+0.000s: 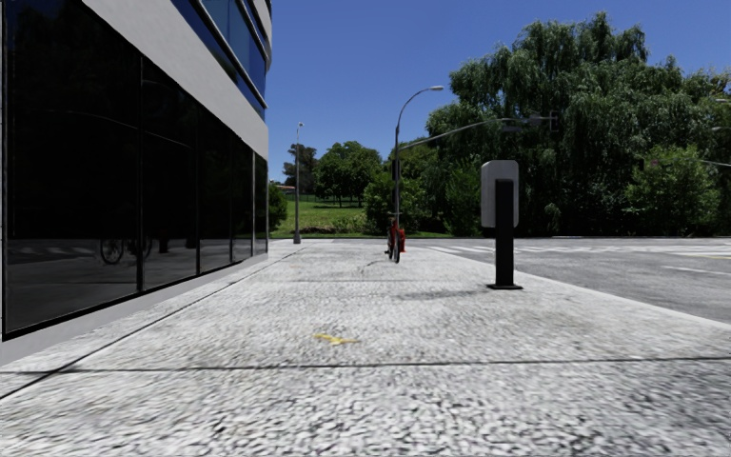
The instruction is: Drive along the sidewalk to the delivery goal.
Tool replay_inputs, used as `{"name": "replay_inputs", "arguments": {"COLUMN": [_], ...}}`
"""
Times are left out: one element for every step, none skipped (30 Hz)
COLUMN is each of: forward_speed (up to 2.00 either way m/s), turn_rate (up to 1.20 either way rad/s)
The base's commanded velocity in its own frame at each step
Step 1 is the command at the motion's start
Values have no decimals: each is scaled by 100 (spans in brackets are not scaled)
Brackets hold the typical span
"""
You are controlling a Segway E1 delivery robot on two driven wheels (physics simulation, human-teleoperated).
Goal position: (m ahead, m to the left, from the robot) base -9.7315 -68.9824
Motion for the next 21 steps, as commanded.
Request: {"name": "replay_inputs", "arguments": {"forward_speed": [200, 200, 200, 200, 200, 200, 200, 200, 200, 200, 200, 200, 200, 200, 200, 200, 200, 200, 200, 200, 200], "turn_rate": [0, 7, 12, 12, 21, 26, 31, 31, 32, 33, 33, 33, 33, 33, 33, 33, 33, 33, 33, 33, 33]}}
